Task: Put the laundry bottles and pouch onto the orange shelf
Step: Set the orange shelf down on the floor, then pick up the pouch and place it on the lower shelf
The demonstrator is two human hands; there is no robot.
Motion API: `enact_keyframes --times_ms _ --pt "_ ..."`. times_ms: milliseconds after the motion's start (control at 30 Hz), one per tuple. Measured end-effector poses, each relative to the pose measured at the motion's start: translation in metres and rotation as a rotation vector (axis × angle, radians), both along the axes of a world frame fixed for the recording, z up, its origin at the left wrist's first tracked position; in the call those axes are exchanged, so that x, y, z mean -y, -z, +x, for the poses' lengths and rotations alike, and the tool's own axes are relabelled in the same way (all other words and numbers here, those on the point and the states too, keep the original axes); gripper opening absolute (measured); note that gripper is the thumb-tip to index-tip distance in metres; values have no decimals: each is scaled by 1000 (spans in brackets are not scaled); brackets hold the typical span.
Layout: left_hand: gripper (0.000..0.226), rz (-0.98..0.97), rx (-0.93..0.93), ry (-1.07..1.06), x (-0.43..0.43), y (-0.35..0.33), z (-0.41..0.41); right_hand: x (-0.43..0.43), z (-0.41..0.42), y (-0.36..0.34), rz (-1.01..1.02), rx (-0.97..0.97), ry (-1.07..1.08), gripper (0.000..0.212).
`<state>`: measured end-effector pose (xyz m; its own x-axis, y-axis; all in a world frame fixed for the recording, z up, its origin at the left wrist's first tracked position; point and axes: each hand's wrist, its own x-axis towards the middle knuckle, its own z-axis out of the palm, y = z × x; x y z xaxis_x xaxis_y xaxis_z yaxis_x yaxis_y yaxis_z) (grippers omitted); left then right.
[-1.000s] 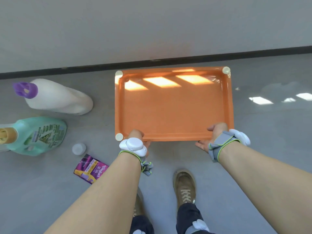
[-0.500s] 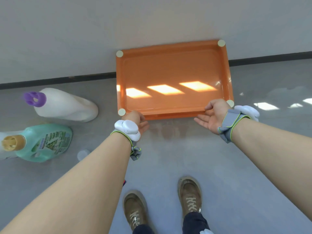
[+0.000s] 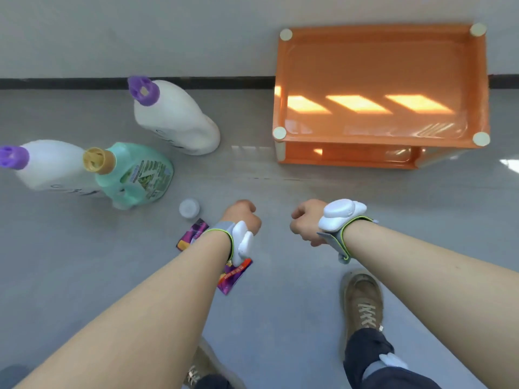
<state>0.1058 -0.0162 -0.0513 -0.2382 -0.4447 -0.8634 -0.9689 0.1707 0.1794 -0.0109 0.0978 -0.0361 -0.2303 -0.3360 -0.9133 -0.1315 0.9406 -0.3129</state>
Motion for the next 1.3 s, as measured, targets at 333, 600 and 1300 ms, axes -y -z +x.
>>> enact_keyframes --times_ms 333,600,1300 --pt "33 -428 -64 346 81 144 138 122 101 132 -92 -100 -245 58" --pt "67 -523 -64 377 157 219 183 204 152 191 -138 -236 -596 79" --pt "78 -621 -233 205 159 214 189 165 191 220 21 -102 -551 71"
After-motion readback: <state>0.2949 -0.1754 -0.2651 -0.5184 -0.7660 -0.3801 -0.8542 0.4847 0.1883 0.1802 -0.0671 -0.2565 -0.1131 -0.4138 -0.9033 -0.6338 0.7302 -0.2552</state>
